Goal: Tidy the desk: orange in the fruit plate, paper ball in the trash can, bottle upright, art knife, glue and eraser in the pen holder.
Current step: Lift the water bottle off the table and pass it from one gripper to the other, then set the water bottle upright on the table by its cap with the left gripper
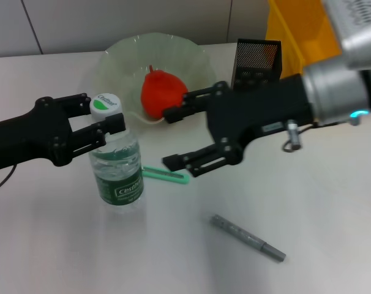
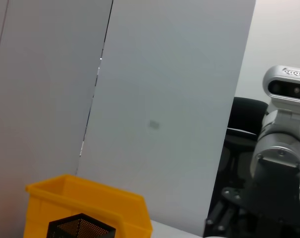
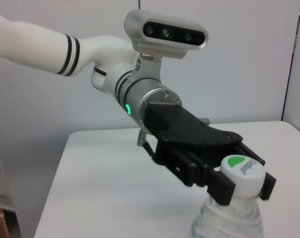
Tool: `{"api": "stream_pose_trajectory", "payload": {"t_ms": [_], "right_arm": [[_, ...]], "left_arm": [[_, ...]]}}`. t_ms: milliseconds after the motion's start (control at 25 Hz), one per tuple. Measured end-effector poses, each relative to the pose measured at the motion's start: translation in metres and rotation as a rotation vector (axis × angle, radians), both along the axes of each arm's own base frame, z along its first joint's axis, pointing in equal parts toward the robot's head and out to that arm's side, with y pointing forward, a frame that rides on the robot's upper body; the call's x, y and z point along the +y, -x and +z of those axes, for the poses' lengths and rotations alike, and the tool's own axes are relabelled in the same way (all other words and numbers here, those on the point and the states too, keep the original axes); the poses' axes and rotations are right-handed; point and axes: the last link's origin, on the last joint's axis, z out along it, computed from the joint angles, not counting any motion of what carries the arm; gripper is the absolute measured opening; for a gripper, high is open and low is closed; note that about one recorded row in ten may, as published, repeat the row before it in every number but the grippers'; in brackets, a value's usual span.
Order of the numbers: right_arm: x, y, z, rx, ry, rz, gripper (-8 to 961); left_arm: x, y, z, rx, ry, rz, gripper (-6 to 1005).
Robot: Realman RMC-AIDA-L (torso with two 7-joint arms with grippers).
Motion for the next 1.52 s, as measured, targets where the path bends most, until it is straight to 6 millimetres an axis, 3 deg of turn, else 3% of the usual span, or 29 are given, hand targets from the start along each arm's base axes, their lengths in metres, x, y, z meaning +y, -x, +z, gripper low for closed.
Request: {"api": "stream_pose_trajectory", "payload": {"t_ms": [280, 320, 520, 600, 880, 1240, 1520], "right_arm": [[-0.015, -0.027, 0.031, 0.008, -0.063, -0.060, 775], [-0.021, -0.041, 0.042, 0.020, -0.082, -0.104, 775], [-0.033, -0.065, 0.054, 0.042, -0.100, -0.165, 774], [-0.039, -0.084, 0.055, 0.057, -0.107, -0.216, 774], [-0.047, -0.111, 0.046, 0.108, -0.078, -0.285, 775], [-0.051, -0.121, 0.039, 0.103, -0.057, -0.311, 775], [-0.057, -0.130, 0.038, 0.071, -0.061, -0.316, 775]], "left_arm": [[0.000, 0.002, 0.009, 0.017, -0.009, 0.013, 449], [-0.001, 0.004, 0.013, 0.028, -0.019, 0.018, 449], [-0.004, 0.013, 0.024, 0.061, -0.068, 0.044, 449], [-0.004, 0.017, 0.028, 0.067, -0.087, 0.061, 449], [0.000, 0.027, 0.031, 0.082, -0.150, 0.114, 449], [0.007, 0.035, 0.022, 0.122, -0.239, 0.153, 450], [-0.002, 0.051, 0.023, 0.135, -0.270, 0.196, 450]]}}
